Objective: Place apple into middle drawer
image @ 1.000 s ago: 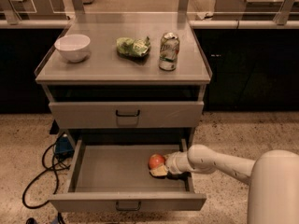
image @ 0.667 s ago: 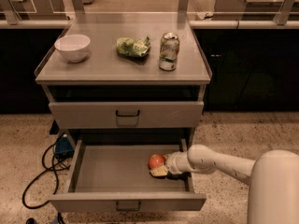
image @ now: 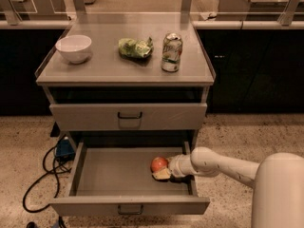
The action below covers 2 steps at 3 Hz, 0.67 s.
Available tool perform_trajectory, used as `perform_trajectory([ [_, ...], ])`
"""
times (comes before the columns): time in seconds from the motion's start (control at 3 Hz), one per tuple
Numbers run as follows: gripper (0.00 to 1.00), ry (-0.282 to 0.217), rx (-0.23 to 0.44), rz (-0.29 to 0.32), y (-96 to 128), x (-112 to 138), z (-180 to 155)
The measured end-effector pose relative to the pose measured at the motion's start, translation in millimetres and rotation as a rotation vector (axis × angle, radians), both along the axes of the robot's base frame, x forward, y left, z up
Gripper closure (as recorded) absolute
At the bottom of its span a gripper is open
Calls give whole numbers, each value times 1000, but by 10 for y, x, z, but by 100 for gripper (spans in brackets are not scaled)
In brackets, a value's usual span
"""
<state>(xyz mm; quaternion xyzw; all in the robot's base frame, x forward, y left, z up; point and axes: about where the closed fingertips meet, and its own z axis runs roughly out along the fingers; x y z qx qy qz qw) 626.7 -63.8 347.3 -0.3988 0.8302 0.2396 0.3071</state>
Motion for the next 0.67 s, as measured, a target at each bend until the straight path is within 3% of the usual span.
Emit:
perform_trajectory([
  [0.67,12,0,0,0,1,0,-1],
])
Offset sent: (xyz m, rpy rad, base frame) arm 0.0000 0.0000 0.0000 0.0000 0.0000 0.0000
